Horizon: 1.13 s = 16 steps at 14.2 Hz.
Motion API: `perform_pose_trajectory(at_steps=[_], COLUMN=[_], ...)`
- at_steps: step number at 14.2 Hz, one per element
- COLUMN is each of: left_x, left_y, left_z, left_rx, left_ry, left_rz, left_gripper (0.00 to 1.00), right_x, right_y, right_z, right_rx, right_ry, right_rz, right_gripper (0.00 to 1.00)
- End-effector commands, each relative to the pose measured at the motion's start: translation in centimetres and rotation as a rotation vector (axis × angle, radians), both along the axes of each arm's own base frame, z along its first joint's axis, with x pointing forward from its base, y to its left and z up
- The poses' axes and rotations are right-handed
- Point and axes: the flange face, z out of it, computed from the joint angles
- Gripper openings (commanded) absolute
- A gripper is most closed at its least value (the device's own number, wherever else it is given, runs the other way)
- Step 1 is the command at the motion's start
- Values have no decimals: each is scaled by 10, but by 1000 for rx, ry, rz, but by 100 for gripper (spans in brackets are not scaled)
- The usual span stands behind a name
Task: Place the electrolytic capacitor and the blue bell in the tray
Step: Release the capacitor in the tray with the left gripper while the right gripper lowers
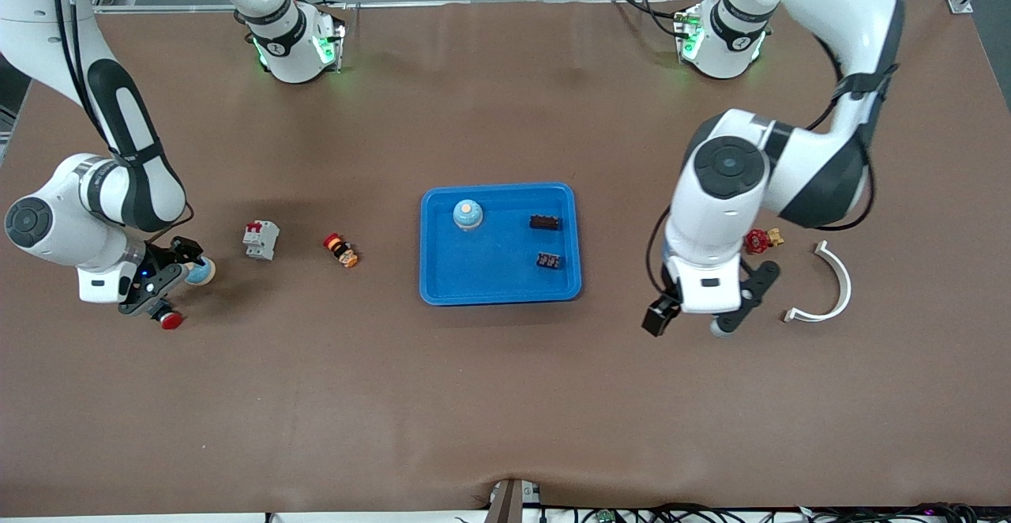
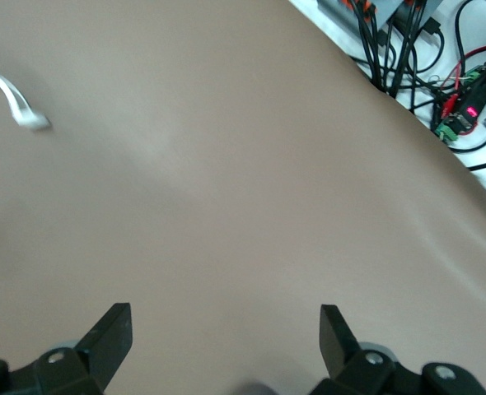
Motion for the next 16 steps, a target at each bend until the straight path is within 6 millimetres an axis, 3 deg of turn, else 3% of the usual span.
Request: perform_pose_trajectory(at_steps=[1, 8, 13, 16], left_x=[-6, -15, -42, -60], left_y=[30, 85, 141, 171], left_z=[27, 86, 147, 174], left_rx=[58, 65, 45, 54], left_ry=[39, 93, 142, 187], left_rz=[-107, -256, -410, -528], left_gripper=[100, 100, 100, 100], right_x=[-7, -26, -27, -28], right_y=[-7, -1, 1, 1], right_z=[-1, -23, -28, -38], right_rx=[7, 9, 11, 9], right_ry=[-1, -12, -16, -19], right_rz=[15, 7, 4, 2], right_gripper=[100, 100, 100, 100])
